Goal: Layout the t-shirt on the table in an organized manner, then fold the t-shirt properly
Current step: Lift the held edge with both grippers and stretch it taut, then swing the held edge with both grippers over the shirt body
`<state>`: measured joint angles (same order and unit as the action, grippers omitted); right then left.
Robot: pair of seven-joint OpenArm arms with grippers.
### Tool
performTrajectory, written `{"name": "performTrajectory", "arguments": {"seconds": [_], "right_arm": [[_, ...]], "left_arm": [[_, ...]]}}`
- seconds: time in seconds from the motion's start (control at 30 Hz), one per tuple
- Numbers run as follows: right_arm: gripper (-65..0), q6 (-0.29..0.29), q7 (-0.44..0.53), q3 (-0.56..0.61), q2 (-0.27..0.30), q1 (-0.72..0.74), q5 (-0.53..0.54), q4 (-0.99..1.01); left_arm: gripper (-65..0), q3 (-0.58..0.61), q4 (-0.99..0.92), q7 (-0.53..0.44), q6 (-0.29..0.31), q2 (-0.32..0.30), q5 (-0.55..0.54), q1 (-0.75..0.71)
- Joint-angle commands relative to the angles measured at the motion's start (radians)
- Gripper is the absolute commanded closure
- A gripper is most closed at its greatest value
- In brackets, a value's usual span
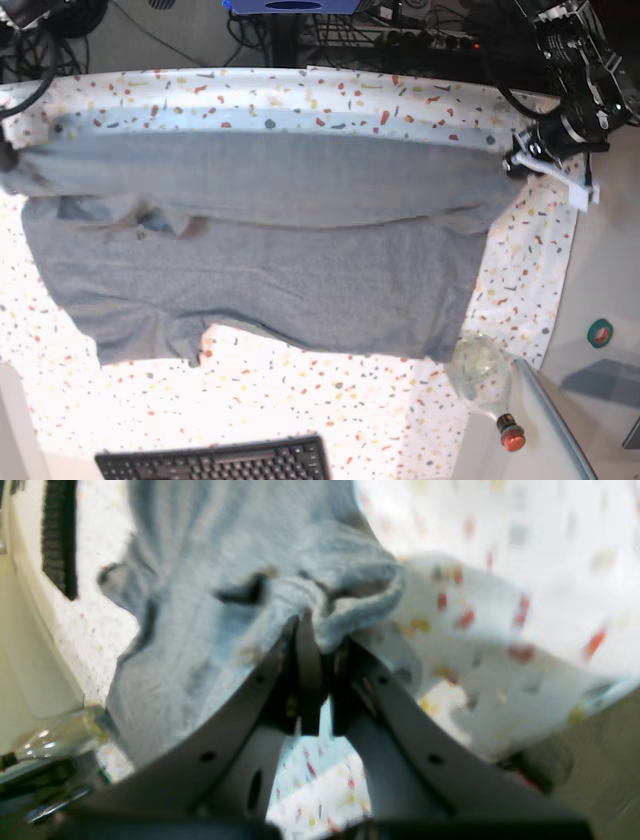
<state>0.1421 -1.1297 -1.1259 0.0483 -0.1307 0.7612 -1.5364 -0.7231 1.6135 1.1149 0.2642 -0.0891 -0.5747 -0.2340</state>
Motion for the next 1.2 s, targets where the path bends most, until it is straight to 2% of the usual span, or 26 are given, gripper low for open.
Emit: {"name": "performTrajectory", "arguments": {"seconds": [0.0, 0.2, 0.57, 0.67, 0.77, 0.83, 0.93, 1.17], "right_arm": [[0.0, 0.001, 0.012, 0.000, 0.017, -0.013, 0.011, -0.013], [0.0, 0.001, 0.058, 0.000, 0.014, -0.043, 0.011, -0.013], [0.0, 0.001, 0.060, 0.002, 0.022, -0.033, 0.011, -0.011], [0.0, 0.001, 0.069, 0.007, 0.072, 0.039, 0.011, 0.050], [0.0, 0.001, 0.092, 0.082, 0.178, 0.145, 0.011, 0.210], [0.0, 0.001, 0.106, 0.154, 0.236, 0.230, 0.011, 0.310], [0.0, 0.001, 0.153, 0.221, 0.281, 0.326, 0.011, 0.409], [0.0, 0.000, 0.288, 0.416, 0.393, 0.612, 0.011, 0.610]], "left_arm": [[0.0, -0.008, 0.005, -0.020, 0.002, -0.010, -0.006, -0.005], [0.0, -0.010, -0.005, -0.023, 0.002, -0.013, -0.006, -0.038], [0.0, -0.006, -0.002, -0.022, 0.002, -0.013, -0.006, -0.032], [0.0, -0.002, -0.003, -0.020, 0.002, -0.013, -0.006, 0.012], [0.0, 0.063, -0.025, -0.015, -0.001, -0.014, 0.006, 0.106], [0.0, 0.130, -0.032, -0.017, -0.056, -0.014, 0.055, 0.180], [0.0, 0.208, -0.069, -0.020, -0.125, 0.001, 0.098, 0.282], [0.0, 0.320, -0.221, -0.022, -0.135, 0.019, 0.109, 0.620]]}}
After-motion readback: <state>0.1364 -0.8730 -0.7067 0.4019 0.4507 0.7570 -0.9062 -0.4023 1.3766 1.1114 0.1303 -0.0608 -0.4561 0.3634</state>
